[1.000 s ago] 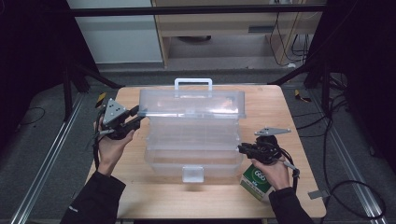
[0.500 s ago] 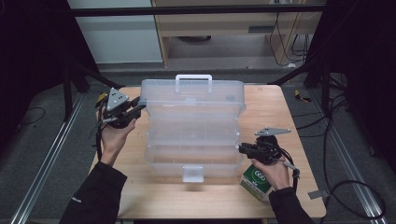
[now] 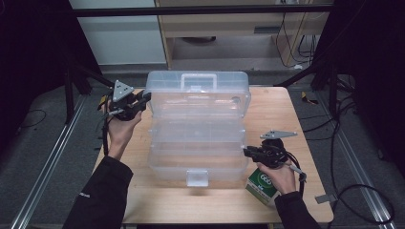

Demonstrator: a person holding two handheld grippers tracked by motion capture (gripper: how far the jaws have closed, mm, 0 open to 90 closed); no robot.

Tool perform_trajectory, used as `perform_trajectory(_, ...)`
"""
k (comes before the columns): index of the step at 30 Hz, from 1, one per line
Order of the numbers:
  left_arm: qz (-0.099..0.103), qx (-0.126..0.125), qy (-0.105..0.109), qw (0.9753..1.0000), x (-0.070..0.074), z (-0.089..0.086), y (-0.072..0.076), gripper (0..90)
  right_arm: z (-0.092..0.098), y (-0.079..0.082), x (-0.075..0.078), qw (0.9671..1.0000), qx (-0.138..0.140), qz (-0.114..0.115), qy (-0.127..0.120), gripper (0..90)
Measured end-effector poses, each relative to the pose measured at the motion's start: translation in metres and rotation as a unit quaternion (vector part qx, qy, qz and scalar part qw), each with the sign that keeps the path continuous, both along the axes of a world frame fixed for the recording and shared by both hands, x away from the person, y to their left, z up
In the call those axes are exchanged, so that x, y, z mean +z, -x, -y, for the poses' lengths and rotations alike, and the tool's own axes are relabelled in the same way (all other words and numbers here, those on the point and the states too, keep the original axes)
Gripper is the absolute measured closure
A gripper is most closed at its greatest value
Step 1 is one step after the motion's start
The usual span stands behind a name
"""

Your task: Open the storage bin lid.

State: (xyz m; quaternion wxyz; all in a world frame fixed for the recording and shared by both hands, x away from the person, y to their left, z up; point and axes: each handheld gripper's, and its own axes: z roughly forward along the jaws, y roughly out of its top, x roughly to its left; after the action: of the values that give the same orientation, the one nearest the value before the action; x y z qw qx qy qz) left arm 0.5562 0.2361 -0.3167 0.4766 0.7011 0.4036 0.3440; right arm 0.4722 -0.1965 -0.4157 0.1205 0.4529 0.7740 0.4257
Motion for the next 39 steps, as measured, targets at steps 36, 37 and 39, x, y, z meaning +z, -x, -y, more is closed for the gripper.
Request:
perform_trajectory(36,-0.033,0.031,-0.008,0.9989,0.002,0.014,-0.067,77.1,0.0,-0.001,0.0,1.0,0.004,0.001,0.004,75.7)
perform_trajectory(37,-0.033,0.031,-0.006,0.9989,0.002,0.014,-0.069,77.1,0.0,-0.001,0.0,1.0,0.004,0.001,0.004,75.7)
perform_trajectory(39,-0.035,0.031,-0.007,0.9989,0.001,0.014,-0.072,77.0,0.0,-0.001,0.0,1.0,0.003,-0.001,0.004,75.6)
